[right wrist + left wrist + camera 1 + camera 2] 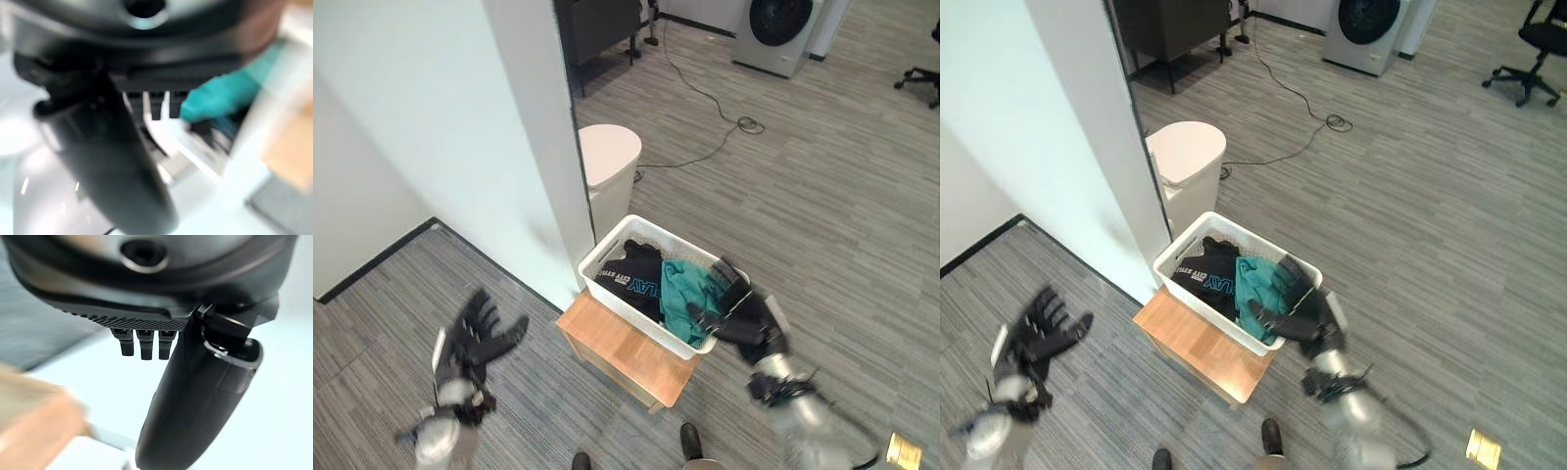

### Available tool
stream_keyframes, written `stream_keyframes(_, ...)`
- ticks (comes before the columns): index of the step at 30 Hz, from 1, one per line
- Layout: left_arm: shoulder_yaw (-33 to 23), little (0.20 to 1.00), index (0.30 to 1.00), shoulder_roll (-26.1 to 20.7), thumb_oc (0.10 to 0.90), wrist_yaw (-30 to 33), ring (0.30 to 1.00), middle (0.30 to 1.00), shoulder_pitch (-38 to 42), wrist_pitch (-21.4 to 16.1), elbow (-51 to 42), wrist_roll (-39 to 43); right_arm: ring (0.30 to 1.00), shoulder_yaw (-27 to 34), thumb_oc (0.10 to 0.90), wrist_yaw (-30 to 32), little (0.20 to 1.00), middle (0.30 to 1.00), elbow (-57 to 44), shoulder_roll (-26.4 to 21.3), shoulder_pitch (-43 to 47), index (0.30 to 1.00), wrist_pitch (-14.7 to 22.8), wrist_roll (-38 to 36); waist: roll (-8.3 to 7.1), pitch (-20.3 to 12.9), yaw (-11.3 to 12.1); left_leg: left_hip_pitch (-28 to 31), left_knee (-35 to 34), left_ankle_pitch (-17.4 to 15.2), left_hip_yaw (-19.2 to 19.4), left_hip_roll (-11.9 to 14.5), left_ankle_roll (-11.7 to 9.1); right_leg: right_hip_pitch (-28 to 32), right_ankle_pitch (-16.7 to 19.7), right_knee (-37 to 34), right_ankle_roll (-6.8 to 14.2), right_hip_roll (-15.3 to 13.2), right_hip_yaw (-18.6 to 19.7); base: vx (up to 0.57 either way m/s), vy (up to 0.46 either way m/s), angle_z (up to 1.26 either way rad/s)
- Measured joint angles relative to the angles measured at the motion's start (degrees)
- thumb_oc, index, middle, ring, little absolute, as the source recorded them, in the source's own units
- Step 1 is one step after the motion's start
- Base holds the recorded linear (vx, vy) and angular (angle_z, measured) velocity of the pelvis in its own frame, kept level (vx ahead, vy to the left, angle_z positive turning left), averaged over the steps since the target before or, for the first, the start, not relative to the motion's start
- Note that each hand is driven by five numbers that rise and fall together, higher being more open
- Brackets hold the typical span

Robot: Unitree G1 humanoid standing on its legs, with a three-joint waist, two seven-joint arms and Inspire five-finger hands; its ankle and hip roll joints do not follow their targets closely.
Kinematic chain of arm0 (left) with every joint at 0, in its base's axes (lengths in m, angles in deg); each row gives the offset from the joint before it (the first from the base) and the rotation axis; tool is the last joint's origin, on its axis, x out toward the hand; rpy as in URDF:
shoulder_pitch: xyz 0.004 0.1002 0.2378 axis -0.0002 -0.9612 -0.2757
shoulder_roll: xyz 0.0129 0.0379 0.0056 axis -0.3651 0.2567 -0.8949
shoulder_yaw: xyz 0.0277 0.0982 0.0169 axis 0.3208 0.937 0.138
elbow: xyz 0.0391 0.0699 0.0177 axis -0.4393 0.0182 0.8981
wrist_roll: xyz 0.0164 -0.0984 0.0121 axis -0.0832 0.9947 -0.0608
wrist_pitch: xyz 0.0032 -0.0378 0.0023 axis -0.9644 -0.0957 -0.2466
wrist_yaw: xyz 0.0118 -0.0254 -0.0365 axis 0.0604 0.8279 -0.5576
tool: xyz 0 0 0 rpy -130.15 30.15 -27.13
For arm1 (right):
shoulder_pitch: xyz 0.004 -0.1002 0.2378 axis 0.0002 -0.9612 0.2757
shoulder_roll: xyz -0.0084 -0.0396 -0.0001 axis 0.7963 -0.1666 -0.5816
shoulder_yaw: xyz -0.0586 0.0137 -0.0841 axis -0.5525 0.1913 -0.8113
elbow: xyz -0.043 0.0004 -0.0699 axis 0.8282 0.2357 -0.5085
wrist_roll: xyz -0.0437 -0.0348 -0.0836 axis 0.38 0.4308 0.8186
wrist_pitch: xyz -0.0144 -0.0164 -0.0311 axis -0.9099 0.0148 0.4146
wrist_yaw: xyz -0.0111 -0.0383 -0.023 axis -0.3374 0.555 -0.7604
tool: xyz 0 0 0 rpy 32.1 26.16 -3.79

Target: Pick up bed clothes into laundry basket.

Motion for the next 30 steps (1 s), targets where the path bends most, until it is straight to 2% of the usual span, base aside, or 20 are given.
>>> stream_keyframes(3, 3.44, 0.9, 0.9, 3.78, 0.8, 0.38, 0.9, 0.9, -0.75, 0.0, -0.1, 3.72, 0.9, -3.81, 0.8, 0.13, 0.9, 0.9, 0.02, -0.34, -3.2, 0.9, -0.96, -2.61, -0.77, 0.25, 0.85, 0.09, 0.0, 0.02, -0.13, 0.26, 0.01, 0.18, 0.01, 0.0, -0.01, 0.03, -0.21, -0.01, 0.002, 0.0)
stream_keyframes(4, 5.5, 0.9, 0.9, 3.8, 0.8, 0.34, 0.9, 0.9, 0.01, 0.0, -0.13, 5.85, 0.9, -3.38, 0.8, 0.15, 0.9, 0.9, 0.02, -0.68, -3.77, 0.9, -1.31, -3.36, -0.79, 0.36, 0.74, 0.24, -0.02, 0.06, -0.08, 0.49, 0.0, 0.25, 0.06, 0.0, -0.07, 0.24, -0.39, 0.0, -0.012, -0.03)
stream_keyframes(8, 5.92, 0.9, 0.9, 3.2, 0.8, 0.36, 0.9, 0.9, 3.78, -0.14, -1.02, 6.13, 0.9, 0.23, 0.8, 0.18, 0.9, 0.9, -0.06, -3.81, -3.73, 0.9, -1.05, -3.73, -0.28, 0.78, 0.3, 1.03, -0.04, 0.12, 0.1, 1.09, -0.12, 0.75, 0.05, -0.04, -0.09, 0.87, 0.16, -0.01, -0.031, -0.07)
stream_keyframes(10, 4.77, 0.9, 0.9, 1.89, 0.8, 0.4, 0.9, 0.9, 6.5, -1.21, -2.65, 6.08, 0.9, 4.01, 0.8, 1.14, 0.9, 0.9, -0.05, -5.18, -2.67, 0.9, -0.55, -3.72, 0.29, 1.17, 0.26, 1.28, -0.04, 0.16, 0.66, 1.55, -0.17, 0.46, 0.06, -0.02, -0.11, 1.46, 1.16, -0.04, -0.107, -0.19)
stream_keyframes(13, 0.74, 0.9, 0.9, 1.44, 0.8, 0.61, 0.9, 0.9, 9.26, -3.11, -3.63, 5.97, 0.9, 5.37, 0.8, 2.02, 0.9, 0.9, -0.09, -7.2, -0.6, 0.9, 1.24, -3.27, 1.13, 2.09, -0.75, 1.35, 0.4, 0.3, 1.79, 2.92, -0.49, -0.35, 0.19, 0.65, -0.48, 3.2, 2.66, -0.08, -0.201, -0.22)
stream_keyframes(15, -2.31, 0.9, 0.9, 1.26, 0.8, 0.63, 0.9, 0.9, 10.56, -4.42, -3.56, 6.02, 0.9, 5.5, 0.8, 1.97, 0.9, 0.9, -0.16, -8.22, 0.4, 0.9, 1.78, -2.04, 1.43, 3.26, -0.92, 1.1, 1.34, 0.2, 1.73, 4.33, -0.47, -0.91, -0.31, 1.82, -1.33, 4.7, 2.91, -0.07, -0.23, -0.15)
stream_keyframes(16, -3.56, 0.9, 0.9, 1.7, 0.8, 0.54, 0.9, 0.9, 10.97, -5.52, -3.47, 6.23, 0.9, 5.62, 0.8, 1.9, 0.9, 0.9, -0.11, -9.36, 0.41, 0.9, 1.98, -1.14, 1.99, 4.38, -0.67, 1.15, 1.92, 0.08, 1.28, 5.95, -0.21, -0.57, -0.43, 2.25, -2.22, 6.31, 2.41, -0.11, -0.302, -0.03)
stream_keyframes(18, -3.54, 0.9, 0.9, 2.57, 0.8, 0.04, 0.9, 0.9, 10.69, -6.04, -3.34, 8.52, 0.9, 5.53, 0.8, 1.84, 0.9, 0.9, 0.01, -10.43, 0.41, 0.9, 1.96, -0.88, 3.2, 5.32, -0.38, 0.78, 2.98, 0.13, -0.08, 7.68, -0.35, -0.49, -1.08, 3.3, -3.38, 8.5, 1.51, -0.11, -0.257, 0.11)
stream_keyframes(19, -3.46, 0.9, 0.9, 3.26, 0.8, -0.27, 0.9, 0.9, 11.07, -6.03, -3.34, 9.07, 0.9, 5.61, 0.8, 1.75, 0.9, 0.9, 0.01, -10.58, 0.3, 0.9, 1.95, -0.88, 3.18, 5.96, -0.22, 0.34, 4.17, 0.09, -0.94, 8.05, -0.45, -0.2, -1.25, 3.32, -3.88, 8.47, 1.24, -0.2, -0.317, 0.26)
stream_keyframes(20, -3.17, 0.9, 0.9, 4.42, 0.8, -0.51, 0.9, 0.9, 10.49, -6.01, -3.14, 10.25, 0.9, 5.67, 0.8, 1.55, 0.9, 0.9, -0.01, -10.79, 0.5, 0.9, 1.98, -0.92, 3.8, 7.36, 1.32, -1.36, 6.75, 1.05, -2.66, 8.68, -1.31, 1.08, -0.98, 3.14, -4.86, 9.86, -0.09, -0.33, -0.471, 0.48)
stream_keyframes(21, -2.77, 0.9, 0.9, 4.86, 0.8, -0.69, 0.9, 0.9, 10.91, -5.89, -3.06, 10.53, 0.9, 6.03, 0.8, 1.11, 0.9, 0.9, -0.05, -11.04, 0.44, 0.9, 1.97, -0.93, 3.88, 7.87, 1.46, -3.84, 9.36, 1.99, -4.45, 8.76, -2.74, 0.92, -1.5, 3.67, -5.25, 10.0, -1.84, -0.38, -0.483, 0.95)
stream_keyframes(22, -2.68, 0.9, 0.9, 4.88, 0.8, -1.39, 0.9, 0.9, 10.96, -6.03, -4.14, 10.51, 0.9, 5.91, 0.8, -0.1, 0.9, 0.9, -0.12, -12.32, 1.24, 0.9, 1.82, -0.98, 3.31, 8.73, 2.11, -6.77, 10.75, 5.9, -8.25, 8.78, -4.78, -1.82, -3.09, 8.13, -8.4, 10.78, -4.21, -0.36, -0.486, 1.06)
stream_keyframes(23, -3.15, 0.9, 0.9, 4.13, 0.8, -1.71, 0.9, 0.9, 11.09, -6.03, -5.74, 10.51, 0.9, 5.67, 0.8, -0.86, 0.9, 0.9, -0.44, -12.52, 1.69, 0.9, 1.57, -0.94, 1.55, 9.82, 2.26, -8.02, 10.53, 8.72, -9.51, 8.94, -5.88, -4.84, -5.51, 11.82, -9.94, 10.02, -3.86, -0.23, -0.325, 0.98)
stream_keyframes(24, -3.71, 0.9, 0.9, 3.8, 0.8, -2.09, 0.9, 0.9, 10.87, -6.78, -6.05, 10.47, 0.9, 5.94, 0.8, -1.32, 0.9, 0.9, -0.55, -12.75, 3.6, 0.9, 1.59, -1.0, 0.72, 11.21, 3.54, -8.85, 9.42, 14.04, -9.41, 8.46, -5.42, -5.39, -6.65, 14.74, -11.07, 11.01, -4.99, -0.25, -0.459, 1.22)
stream_keyframes(25, -5.08, 0.9, 0.9, 1.5, 0.8, -2.07, 0.9, 0.9, 11.89, -6.71, -6.14, 10.38, 0.9, 6.92, 0.8, -1.67, 0.9, 0.9, -1.1, -10.16, 4.72, 0.9, 1.45, -0.99, -4.88, 11.77, 1.99, -13.79, 13.33, 21.86, -5.18, 6.53, -6.85, -9.14, -8.29, 18.33, -14.28, 6.06, -7.72, -0.19, -0.399, 1.21)
stream_keyframes(26, -5.98, 0.9, 0.9, 0.99, 0.8, -2.15, 0.9, 0.9, 12.28, -6.72, -5.33, 10.3, 0.9, 7.66, 0.8, -1.72, 0.9, 0.9, -1.3, -8.97, 5.96, 0.9, 1.52, -1.03, -6.71, 12.39, 2.93, -16.52, 24.23, 18.06, -1.92, 7.63, -4.95, -9.16, -7.74, 17.73, -15.44, 5.82, -7.83, -0.23, -0.538, 0.96)
stream_keyframes(27, -6.47, 0.9, 0.9, 1.2, 0.8, -2.09, 0.9, 0.9, 12.05, -6.65, -4.61, 10.21, 0.9, 7.88, 0.8, -1.73, 0.9, 0.9, -1.59, -9.13, 6.47, 0.9, 1.49, -1.04, -6.8, 12.43, 3.5, -17.36, 32.62, 15.12, -0.77, 8.69, -0.97, -8.37, -7.11, 16.54, -16.59, 6.17, -8.47, -0.14, -0.387, 0.55)
stream_keyframes(28, -7.21, 0.9, 0.9, 2.04, 0.8, -1.93, 0.9, 0.9, 11.12, -5.47, -4.25, 9.09, 0.9, 10.68, 0.8, -1.82, 0.9, 0.9, -2.89, -7.31, 5.93, 0.9, 1.6, -1.35, -7.26, 12.5, 2.76, -19.54, 55.4, 13.08, -1.25, 8.38, -0.82, -4.69, -5.53, 12.47, -18.11, 5.18, -11.05, -0.11, -0.34, 0.75)
stream_keyframes(29, -6.98, 0.9, 0.9, 2.3, 0.8, -2.0, 0.9, 0.9, 11.03, -5.29, -4.35, 7.98, 0.9, 12.75, 0.8, -1.78, 0.9, 0.9, -3.97, -5.94, 4.84, 0.9, 1.76, -1.74, -7.31, 12.29, 1.71, -19.42, 61.84, 12.78, -1.2, 7.01, -1.34, -3.1, -5.51, 10.68, -17.79, 4.67, -12.08, -0.07, -0.258, 1.21)
stream_keyframes(30, -7.15, 0.9, 0.9, 2.88, 0.8, -2.41, 0.9, 0.9, 10.93, -5.25, -5.0, 6.92, 0.9, 13.98, 0.8, -1.7, 0.9, 0.9, -5.14, -5.81, 3.25, 0.9, 2.71, -2.42, -7.13, 12.07, 0.56, -17.32, 64.09, 12.34, 0.18, 5.28, -1.13, -2.58, -5.93, 10.84, -17.74, 4.27, -13.57, -0.03, -0.184, 1.06)
